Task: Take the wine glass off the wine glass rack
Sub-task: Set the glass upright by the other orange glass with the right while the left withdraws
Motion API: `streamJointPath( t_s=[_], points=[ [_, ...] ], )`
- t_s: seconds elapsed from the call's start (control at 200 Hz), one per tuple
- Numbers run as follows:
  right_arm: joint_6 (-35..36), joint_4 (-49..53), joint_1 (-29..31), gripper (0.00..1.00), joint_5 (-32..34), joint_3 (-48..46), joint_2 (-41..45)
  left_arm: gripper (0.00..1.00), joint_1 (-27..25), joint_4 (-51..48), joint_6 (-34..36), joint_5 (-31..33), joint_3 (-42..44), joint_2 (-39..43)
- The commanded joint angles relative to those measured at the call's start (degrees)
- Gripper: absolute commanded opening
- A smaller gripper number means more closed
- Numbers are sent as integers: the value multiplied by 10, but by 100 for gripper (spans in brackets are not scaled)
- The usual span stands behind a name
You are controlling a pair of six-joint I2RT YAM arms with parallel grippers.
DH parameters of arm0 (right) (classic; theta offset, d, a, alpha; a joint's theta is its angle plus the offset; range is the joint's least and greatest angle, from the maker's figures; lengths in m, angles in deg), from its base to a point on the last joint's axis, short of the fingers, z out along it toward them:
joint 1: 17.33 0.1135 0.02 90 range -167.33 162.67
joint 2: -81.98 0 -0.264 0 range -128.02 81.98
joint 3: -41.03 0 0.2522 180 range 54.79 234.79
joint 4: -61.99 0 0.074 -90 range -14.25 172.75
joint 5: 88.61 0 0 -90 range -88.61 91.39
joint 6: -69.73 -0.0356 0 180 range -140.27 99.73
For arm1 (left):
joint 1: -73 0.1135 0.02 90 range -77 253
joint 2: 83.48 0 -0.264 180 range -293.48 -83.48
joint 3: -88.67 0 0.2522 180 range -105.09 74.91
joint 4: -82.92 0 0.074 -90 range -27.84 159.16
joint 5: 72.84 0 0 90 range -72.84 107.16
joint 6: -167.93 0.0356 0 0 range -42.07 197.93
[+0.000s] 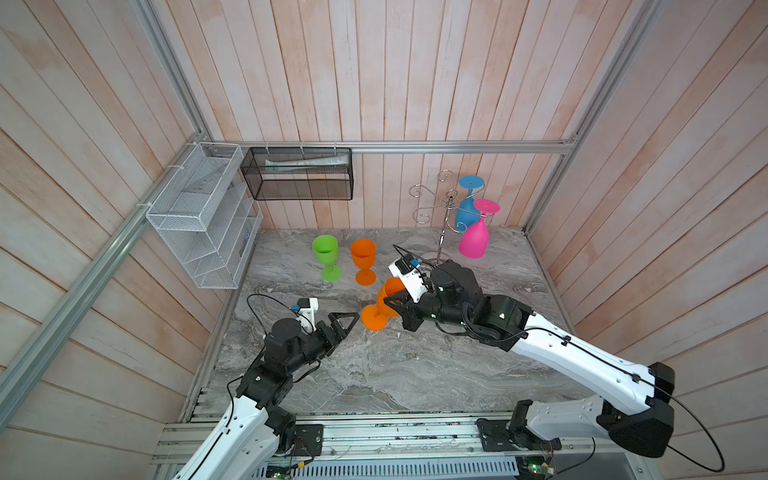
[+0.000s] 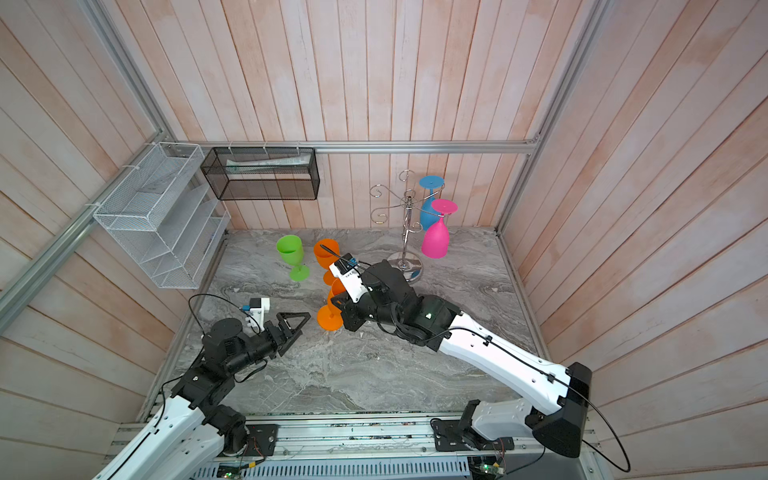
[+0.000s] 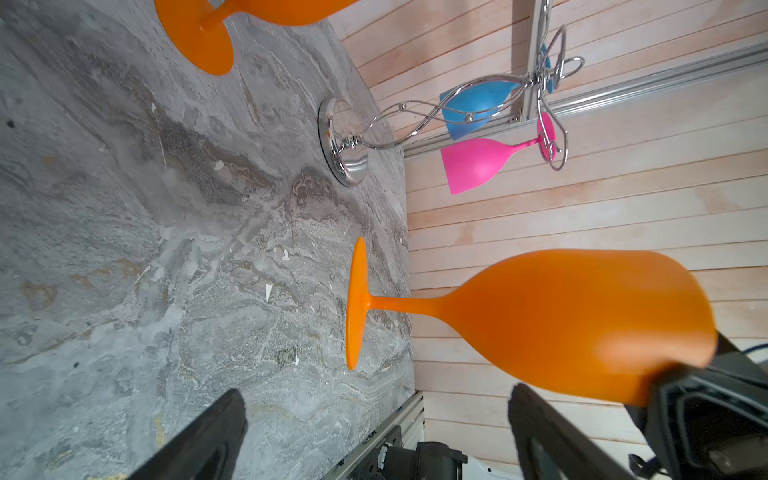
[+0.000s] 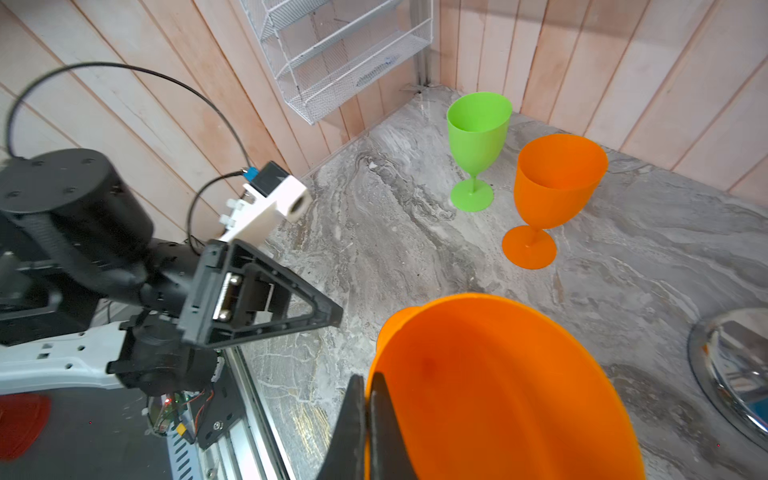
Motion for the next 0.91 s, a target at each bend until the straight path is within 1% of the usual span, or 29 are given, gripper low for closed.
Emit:
streamJointPath(
  t_s=[0.0, 0.22, 0.455, 0.59, 0.76, 0.9],
  points=[
    [11, 36, -5, 0, 36, 35, -30, 100, 1, -84, 66, 49, -37, 14],
    [18, 67, -15, 0, 71, 111, -123, 100, 1, -220, 133, 135, -100, 18],
    [27, 75, -44, 0, 76, 188, -223, 100, 1, -321, 164, 208, -144, 12],
    [34, 79, -58, 0, 72, 223, -269, 100, 1, -359, 174, 241, -161, 10],
    [41, 82, -73, 0, 73, 257, -311, 100, 1, -365, 170, 244, -161, -1],
    [45, 83, -87, 0, 76, 271, -328, 100, 1, -363, 172, 242, -162, -16]
  ],
)
